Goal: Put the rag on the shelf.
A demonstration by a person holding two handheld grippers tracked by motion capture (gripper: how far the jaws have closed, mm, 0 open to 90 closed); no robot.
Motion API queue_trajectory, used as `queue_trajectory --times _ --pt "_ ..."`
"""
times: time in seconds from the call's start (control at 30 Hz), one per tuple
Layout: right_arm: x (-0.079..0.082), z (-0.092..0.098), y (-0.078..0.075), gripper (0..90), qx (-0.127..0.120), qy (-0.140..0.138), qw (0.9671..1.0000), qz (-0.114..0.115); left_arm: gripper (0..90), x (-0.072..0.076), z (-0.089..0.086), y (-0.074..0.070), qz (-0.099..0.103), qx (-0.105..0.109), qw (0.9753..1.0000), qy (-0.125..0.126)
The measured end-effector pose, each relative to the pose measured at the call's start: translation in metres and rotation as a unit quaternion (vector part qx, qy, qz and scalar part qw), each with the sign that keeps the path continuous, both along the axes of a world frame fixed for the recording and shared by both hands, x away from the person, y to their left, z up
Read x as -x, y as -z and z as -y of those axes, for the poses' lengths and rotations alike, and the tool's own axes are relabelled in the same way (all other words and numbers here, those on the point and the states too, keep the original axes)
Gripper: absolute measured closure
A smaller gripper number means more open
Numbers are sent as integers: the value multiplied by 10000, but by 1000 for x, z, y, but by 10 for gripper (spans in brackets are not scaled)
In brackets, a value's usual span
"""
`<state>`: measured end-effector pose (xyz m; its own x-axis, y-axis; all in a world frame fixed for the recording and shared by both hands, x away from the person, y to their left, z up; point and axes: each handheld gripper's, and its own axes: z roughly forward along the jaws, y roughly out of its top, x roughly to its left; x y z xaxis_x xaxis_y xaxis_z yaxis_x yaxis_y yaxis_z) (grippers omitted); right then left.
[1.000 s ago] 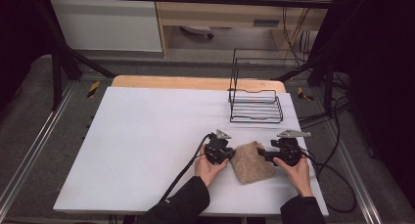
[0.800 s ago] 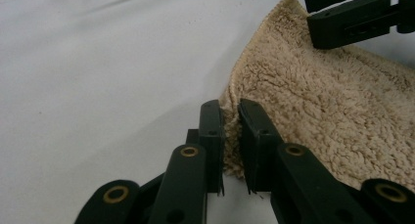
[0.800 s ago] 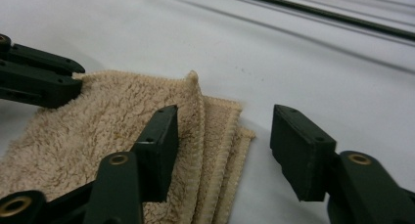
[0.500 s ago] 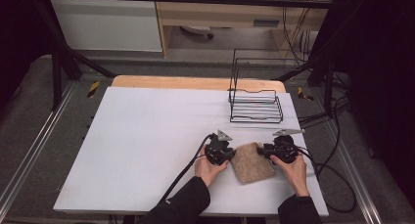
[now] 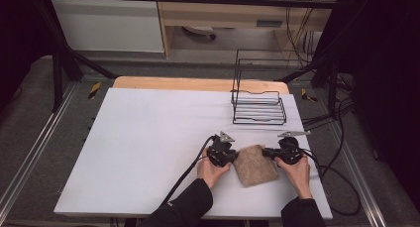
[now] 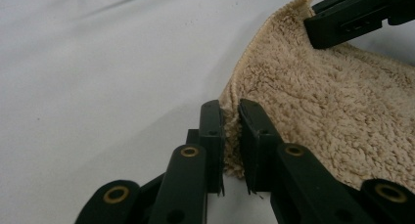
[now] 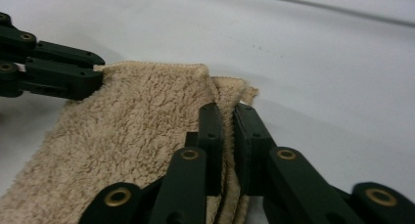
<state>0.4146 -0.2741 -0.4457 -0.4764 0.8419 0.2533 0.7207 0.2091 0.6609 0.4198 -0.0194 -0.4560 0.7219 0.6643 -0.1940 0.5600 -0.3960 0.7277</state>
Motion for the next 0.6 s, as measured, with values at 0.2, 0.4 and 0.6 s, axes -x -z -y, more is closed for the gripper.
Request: queue_trajectory --times 0.2,0.4,0.6 --pt "2 1 -2 860 -35 -53 9999 101 837 -2 -2 -1 -215 154 9996 -52" --pt "6 3 -9 864 -101 -73 9996 248 846 -1 -4 -6 -157 288 9994 -56" --pt "15 5 -21 865 -177 -73 9988 461 847 3 -7 -16 44 453 9990 -26"
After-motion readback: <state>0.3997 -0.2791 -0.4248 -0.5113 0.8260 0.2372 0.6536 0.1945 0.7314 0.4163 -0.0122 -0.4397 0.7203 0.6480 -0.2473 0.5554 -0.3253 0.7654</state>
